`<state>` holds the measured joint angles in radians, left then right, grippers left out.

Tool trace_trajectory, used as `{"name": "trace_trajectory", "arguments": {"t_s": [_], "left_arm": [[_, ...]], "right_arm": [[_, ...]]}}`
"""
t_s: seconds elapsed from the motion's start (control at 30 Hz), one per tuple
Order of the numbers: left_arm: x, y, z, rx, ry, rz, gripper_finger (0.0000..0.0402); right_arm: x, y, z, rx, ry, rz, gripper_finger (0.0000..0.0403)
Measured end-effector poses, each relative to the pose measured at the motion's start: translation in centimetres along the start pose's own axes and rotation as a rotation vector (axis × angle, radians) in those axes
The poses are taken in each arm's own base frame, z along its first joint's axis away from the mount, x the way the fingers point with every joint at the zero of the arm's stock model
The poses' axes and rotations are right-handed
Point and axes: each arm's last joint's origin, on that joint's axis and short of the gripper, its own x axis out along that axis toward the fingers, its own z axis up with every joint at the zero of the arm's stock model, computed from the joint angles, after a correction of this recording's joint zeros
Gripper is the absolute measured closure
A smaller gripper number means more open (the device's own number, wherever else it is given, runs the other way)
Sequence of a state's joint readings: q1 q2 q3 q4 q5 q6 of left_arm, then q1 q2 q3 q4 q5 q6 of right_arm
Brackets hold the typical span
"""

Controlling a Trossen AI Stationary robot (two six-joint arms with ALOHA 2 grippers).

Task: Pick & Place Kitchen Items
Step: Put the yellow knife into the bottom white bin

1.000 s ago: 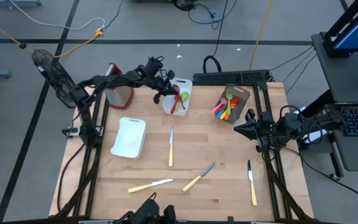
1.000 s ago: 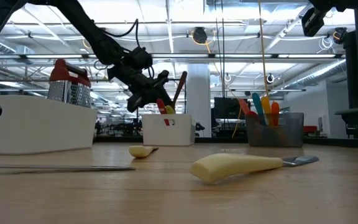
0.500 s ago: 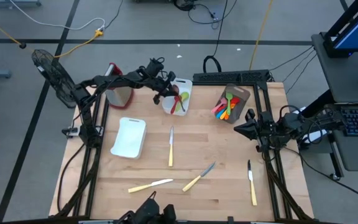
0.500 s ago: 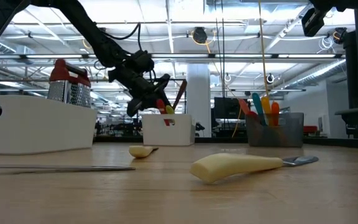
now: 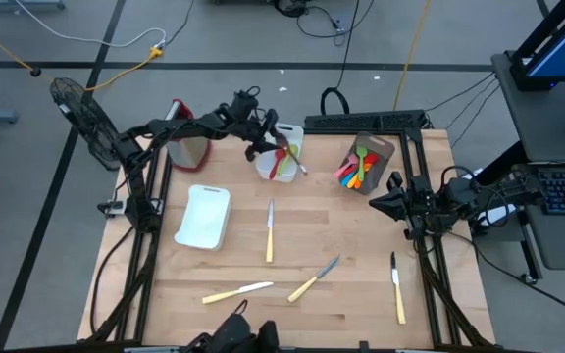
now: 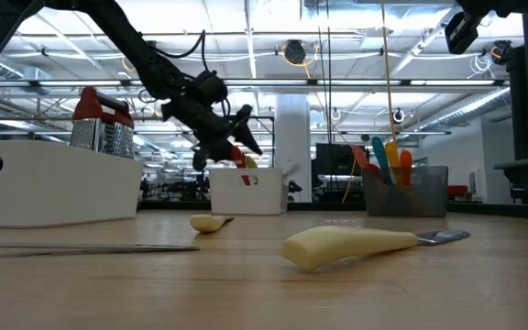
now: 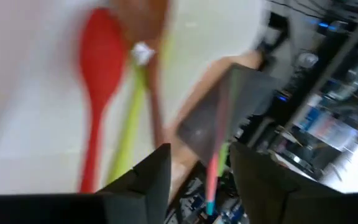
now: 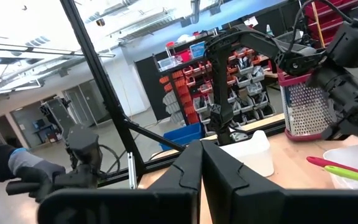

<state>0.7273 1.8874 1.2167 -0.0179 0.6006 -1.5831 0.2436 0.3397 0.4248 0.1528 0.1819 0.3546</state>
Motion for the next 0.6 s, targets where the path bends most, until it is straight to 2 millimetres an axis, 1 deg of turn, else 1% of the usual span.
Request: {"name": "trace_trajectory", "arguments": {"t_s": [0.13, 0.27, 0.37, 0.47, 0.6], "left_arm": [[-0.6, -1.5, -0.2, 0.06, 0.015, -0.118, 0.0208], [-1.8, -3.4, -1.6, 0.157, 0.05, -0.234, 0.0209], [-2.8, -4.5, -3.7, 0.258, 0.066, -0.278, 0.0222], [-4.0, -5.5, -6.3, 0.382, 0.052, -0.315, 0.0237], [-5.3, -6.7, -10.9, 0.544, 0.006, -0.391, 0.0254]], "right_arm": [[0.0, 0.0, 0.0, 0.013, 0.0, 0.0, 0.0399], [0.0, 0.0, 0.0, 0.026, 0.003, 0.001, 0.0399], [0.0, 0.0, -0.1, 0.025, 0.008, 0.0, 0.0399], [0.0, 0.0, -0.1, 0.025, 0.008, 0.0, 0.0399], [0.0, 0.0, -0.1, 0.02, 0.009, 0.0, 0.0399]]}}
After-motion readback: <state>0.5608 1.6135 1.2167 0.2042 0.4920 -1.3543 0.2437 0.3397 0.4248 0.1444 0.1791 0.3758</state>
